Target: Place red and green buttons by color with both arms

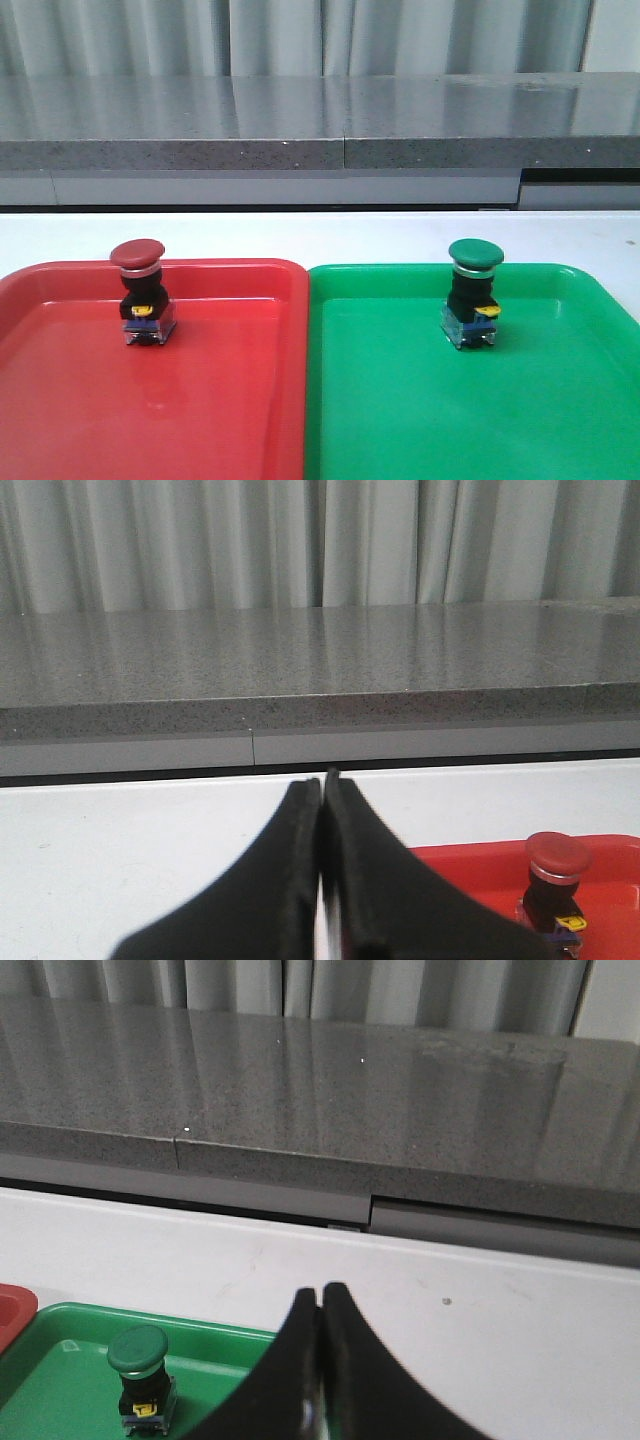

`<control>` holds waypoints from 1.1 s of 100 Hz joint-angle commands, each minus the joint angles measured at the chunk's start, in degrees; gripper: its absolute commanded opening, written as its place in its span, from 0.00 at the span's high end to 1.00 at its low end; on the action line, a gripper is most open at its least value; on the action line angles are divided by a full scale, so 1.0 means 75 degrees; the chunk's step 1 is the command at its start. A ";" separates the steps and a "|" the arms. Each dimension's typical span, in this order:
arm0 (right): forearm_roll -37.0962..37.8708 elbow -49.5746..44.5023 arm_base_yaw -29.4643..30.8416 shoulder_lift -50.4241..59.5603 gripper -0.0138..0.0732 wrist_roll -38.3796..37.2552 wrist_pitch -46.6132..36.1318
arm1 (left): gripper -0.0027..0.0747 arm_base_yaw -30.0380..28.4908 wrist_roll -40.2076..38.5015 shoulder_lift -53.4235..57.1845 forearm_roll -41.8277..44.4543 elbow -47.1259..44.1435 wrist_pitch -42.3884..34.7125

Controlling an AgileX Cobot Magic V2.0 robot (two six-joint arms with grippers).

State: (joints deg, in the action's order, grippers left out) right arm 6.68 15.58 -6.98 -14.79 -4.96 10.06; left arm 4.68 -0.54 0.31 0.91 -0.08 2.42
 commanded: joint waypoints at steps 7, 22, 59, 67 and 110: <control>0.0097 -0.0595 0.0047 0.0619 0.97 0.0258 -0.1341 | 0.99 -0.0004 -0.0021 0.0234 -0.0026 -0.0325 -0.0607; -0.0238 -0.1237 0.0047 0.1235 0.97 0.0533 -0.1400 | 0.99 -0.0004 -0.0021 0.0234 -0.0026 -0.0325 -0.0607; -0.0469 -0.2178 0.0271 0.1888 0.97 0.0728 -0.1616 | 0.99 -0.0004 -0.0021 0.0234 -0.0026 -0.0325 -0.0607; -0.0469 -0.2178 0.0313 0.1941 0.97 0.0728 -0.1658 | 0.99 -0.0004 -0.0021 0.0234 -0.0026 -0.0325 -0.0607; -0.0469 -0.2178 0.0311 0.1972 0.97 0.0728 -0.1687 | 0.99 -0.0004 -0.0021 0.0234 -0.0026 -0.0325 -0.0607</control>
State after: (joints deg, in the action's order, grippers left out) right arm 3.31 -1.58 -5.01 0.30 0.00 2.46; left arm 4.68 -0.54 0.31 0.91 -0.08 2.42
